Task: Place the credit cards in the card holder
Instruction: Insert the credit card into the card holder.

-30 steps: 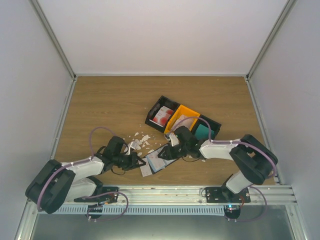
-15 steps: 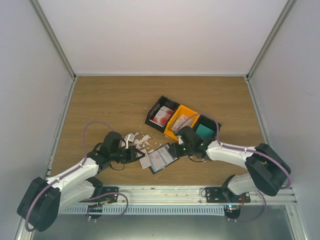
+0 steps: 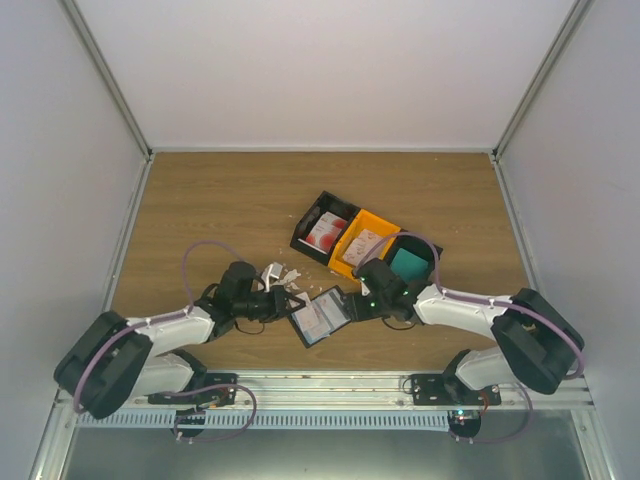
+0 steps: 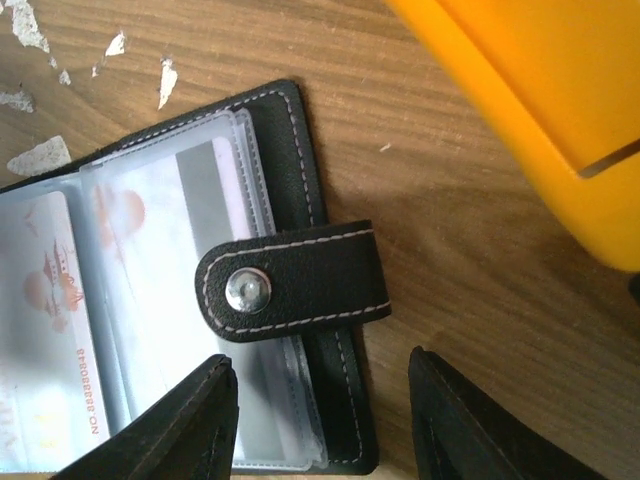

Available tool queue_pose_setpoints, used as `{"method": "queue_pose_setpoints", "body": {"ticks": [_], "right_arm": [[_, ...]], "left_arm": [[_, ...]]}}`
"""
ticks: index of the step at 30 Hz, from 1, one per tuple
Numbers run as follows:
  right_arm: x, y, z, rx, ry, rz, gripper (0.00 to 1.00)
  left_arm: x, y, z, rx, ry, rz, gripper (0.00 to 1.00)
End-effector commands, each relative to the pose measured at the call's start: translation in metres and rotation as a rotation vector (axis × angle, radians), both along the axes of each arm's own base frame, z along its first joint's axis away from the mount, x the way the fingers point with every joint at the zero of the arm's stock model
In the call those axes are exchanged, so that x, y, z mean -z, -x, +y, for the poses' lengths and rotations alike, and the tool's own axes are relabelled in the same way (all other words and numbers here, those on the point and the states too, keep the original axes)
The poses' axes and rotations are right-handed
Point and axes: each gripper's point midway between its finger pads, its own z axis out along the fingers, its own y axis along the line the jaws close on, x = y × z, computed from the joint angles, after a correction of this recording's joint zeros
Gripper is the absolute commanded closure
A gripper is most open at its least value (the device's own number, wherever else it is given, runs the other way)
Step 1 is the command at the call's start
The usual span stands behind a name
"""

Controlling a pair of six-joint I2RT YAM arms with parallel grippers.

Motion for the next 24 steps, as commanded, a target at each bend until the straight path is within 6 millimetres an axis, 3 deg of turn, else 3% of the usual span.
{"method": "queue_pose_setpoints", "body": {"ticks": [1, 12, 24], "right_arm": [[0.013, 0.024, -0.005, -0.003, 0.02, 0.079, 0.54], [0.021, 0.042, 0.002, 0.0, 0.043, 0.127, 0.68], [0.029, 0.044, 0.002, 0.012, 0.055, 0.143, 0.69]], "left_arm": [[-0.008, -0.009, -0.016, -0.003, 0.067, -0.053, 1.0], [0.022, -0.006, -0.023, -0.039, 0.045, 0.023, 1.0], [0.032, -0.006, -0.018, -0.077, 0.028, 0.07, 1.0]]}}
